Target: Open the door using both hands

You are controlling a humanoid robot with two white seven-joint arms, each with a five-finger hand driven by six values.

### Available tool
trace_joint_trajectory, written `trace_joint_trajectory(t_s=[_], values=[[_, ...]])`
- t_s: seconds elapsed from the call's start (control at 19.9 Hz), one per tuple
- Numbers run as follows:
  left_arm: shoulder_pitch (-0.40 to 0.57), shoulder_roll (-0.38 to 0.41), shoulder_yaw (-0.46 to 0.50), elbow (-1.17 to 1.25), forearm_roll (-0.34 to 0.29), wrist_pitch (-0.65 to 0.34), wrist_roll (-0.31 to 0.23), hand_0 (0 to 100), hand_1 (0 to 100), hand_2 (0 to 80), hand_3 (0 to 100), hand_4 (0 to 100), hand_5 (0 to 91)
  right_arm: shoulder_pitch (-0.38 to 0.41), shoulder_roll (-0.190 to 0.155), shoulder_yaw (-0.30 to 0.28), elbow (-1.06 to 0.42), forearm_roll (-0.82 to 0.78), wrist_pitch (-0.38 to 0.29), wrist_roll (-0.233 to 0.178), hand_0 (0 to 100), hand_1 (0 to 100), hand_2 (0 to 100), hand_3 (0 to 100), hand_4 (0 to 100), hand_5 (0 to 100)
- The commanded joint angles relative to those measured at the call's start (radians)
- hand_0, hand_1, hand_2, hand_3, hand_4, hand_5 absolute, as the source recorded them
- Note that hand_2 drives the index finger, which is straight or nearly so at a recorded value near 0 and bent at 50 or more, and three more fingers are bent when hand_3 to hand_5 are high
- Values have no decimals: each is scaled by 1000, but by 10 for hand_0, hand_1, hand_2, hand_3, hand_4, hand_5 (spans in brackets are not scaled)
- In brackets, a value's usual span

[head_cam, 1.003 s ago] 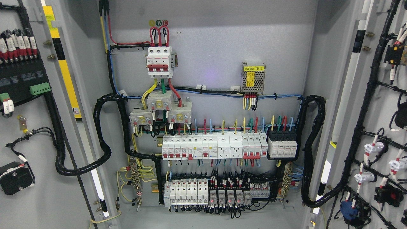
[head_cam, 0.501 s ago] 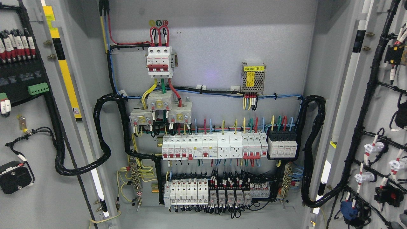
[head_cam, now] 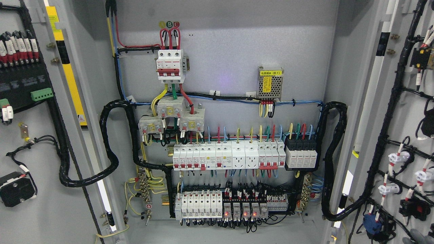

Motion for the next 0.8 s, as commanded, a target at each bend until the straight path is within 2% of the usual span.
trace_joint_trajectory(t_s=[0.0,0.3,0.4,0.5,0.6,0.75], values=[[27,-37,-35,-118,-2,0,-3,120,556,0,0,0,0,5,-6,68,6,6,2,-13,0,500,40,0,0,0],[57,-52,-133,-195,-23,-1,0,120,556,0,0,0,0,13,-6,130,38,88,2,-16,0,500,40,0,0,0],[60,-52,-182,-199,-57,-1,1,120,556,0,0,0,0,20,-5,159,61,95,2,-17,0,500,40,0,0,0],[89,-70,-267,-199,-162,-4,3,120,556,0,0,0,0,25,-3,183,99,95,1,-17,0,500,40,0,0,0],[124,-139,-361,-187,-291,-4,3,120,556,0,0,0,0,39,-3,205,138,119,1,-16,0,500,40,0,0,0],[179,-222,-413,-119,-428,3,4,120,556,0,0,0,0,39,1,237,210,170,-4,-16,0,500,40,0,0,0]])
